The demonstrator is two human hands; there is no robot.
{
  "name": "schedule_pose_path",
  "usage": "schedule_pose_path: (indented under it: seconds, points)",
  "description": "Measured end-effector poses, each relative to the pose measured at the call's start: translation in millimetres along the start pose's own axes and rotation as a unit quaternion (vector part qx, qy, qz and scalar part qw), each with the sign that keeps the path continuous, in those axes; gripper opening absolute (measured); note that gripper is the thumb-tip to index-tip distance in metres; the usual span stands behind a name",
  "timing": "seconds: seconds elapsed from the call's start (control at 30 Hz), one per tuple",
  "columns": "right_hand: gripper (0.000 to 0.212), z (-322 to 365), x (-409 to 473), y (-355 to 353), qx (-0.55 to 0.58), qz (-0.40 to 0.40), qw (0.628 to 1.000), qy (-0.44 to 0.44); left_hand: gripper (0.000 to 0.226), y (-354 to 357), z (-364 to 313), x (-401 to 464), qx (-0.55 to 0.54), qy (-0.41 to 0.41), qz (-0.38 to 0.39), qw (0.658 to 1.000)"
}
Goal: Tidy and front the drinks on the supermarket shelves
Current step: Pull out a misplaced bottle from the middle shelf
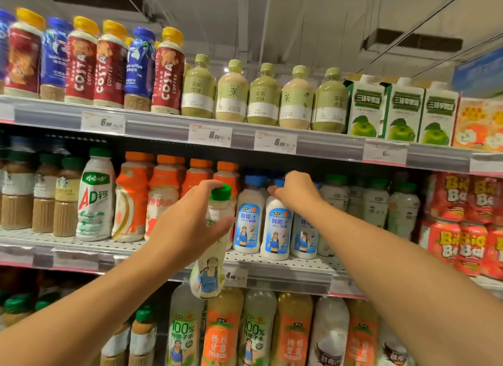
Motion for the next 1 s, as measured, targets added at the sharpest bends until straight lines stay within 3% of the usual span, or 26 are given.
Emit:
schedule_pose_path:
  seconds: [0.27,0.5,0.67,0.77,0.87,1.0]
  points:
    - [0.06,6,12,1,-0.042,0.066,0.997,0.027,0.063,12,-11,6,-0.03,0.009,0.0,1.0]
    - [0.06,-1,9,7,-0.006,0.029,0.999,0.017,0.064,23,-14,9,-0.041,-0.006,0.004,0.999]
    - [0.052,-5,-14,1,0.031,-0.023,0.998,-0.045,0.066,29,-22,10,-0.066,0.0,0.0,0.998]
    - [0.039,-15,-54,-6,0.137,-0.063,0.98,-0.127,0.064,34,-31,12,-0.085,0.001,0.0,0.996]
    - [0.051,-30,-104,0,0.233,0.013,0.962,-0.142,0.062,47,-51,19,-0.099,0.006,0.005,0.995]
    - [0.083,-52,-133,7,0.272,0.101,0.949,-0.124,0.061,67,-79,29,-0.132,0.006,0.005,0.991]
Point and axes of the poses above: each hand's wrist, its own x-axis towards the middle knuckle, its own y-axis out of the palm, z = x × y, the point moved 2 cm from there along x, towards the middle knuckle, and after that the axes turned 9 degrees about -x, right-handed, at the moved point
